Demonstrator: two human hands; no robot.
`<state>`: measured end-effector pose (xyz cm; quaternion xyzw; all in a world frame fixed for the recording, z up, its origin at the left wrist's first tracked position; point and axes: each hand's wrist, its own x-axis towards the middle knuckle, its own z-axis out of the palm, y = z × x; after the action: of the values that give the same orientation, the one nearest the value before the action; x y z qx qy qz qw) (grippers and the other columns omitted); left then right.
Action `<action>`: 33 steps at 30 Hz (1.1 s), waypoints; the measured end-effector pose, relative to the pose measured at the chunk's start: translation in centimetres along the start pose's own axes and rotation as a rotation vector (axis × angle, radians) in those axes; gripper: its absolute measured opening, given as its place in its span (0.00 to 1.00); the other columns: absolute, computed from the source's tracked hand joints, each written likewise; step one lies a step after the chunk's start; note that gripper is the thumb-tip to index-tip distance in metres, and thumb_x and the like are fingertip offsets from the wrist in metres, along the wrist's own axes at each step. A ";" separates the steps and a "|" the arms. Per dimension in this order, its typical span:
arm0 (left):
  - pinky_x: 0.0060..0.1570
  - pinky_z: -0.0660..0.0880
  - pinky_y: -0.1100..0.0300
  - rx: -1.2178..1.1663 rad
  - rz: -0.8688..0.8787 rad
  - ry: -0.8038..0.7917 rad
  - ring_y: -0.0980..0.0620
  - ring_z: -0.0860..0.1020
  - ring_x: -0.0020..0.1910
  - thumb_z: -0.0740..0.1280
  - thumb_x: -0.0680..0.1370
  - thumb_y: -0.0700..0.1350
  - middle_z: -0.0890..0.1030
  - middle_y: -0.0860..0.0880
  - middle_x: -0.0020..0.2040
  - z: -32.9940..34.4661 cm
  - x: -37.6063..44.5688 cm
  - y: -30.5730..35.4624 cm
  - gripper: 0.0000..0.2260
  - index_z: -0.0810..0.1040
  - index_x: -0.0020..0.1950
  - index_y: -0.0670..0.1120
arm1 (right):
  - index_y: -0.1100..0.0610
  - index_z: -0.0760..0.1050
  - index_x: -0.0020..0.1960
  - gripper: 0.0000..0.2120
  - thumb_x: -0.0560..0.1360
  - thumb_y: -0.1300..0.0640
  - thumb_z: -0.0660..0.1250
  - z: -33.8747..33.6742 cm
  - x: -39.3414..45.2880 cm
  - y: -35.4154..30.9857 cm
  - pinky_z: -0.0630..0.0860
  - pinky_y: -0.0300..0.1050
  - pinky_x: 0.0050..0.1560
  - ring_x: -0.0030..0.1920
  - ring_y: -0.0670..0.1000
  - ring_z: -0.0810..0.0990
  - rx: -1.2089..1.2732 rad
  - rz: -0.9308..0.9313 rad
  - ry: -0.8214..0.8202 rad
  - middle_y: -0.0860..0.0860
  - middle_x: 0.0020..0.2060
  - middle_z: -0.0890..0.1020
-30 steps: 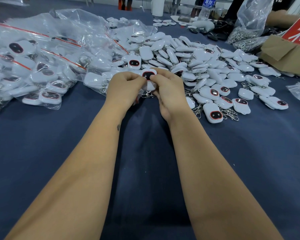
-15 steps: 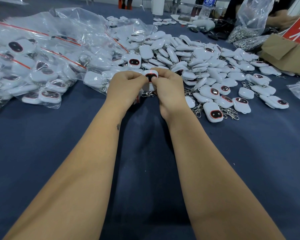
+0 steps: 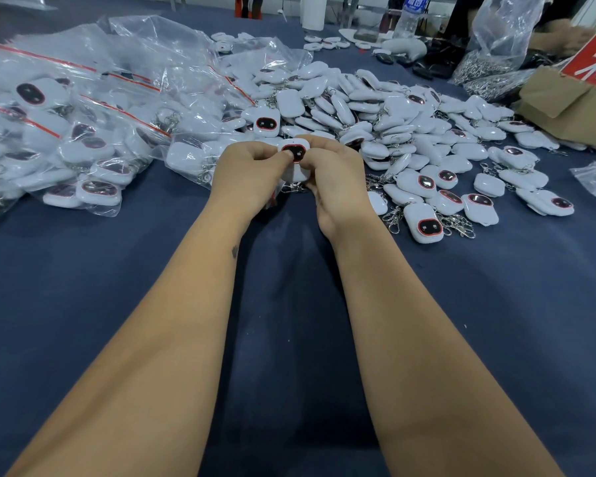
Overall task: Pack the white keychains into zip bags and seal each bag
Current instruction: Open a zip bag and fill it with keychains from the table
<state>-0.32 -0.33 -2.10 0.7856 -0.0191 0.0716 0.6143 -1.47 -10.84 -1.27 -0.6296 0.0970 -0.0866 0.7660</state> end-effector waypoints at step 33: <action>0.33 0.75 0.56 0.130 0.053 0.175 0.52 0.74 0.28 0.63 0.72 0.43 0.76 0.52 0.25 -0.4 -0.1 0.2 0.10 0.80 0.35 0.42 | 0.63 0.70 0.55 0.06 0.79 0.70 0.61 0.2 -0.5 -1.2 0.79 0.38 0.38 0.34 0.50 0.81 0.361 -0.068 -0.017 0.56 0.40 0.78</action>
<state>-0.43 -0.01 -1.83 0.8139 0.0183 0.1573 0.5591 -1.95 -10.73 0.02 -0.4854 0.0522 -0.1230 0.8640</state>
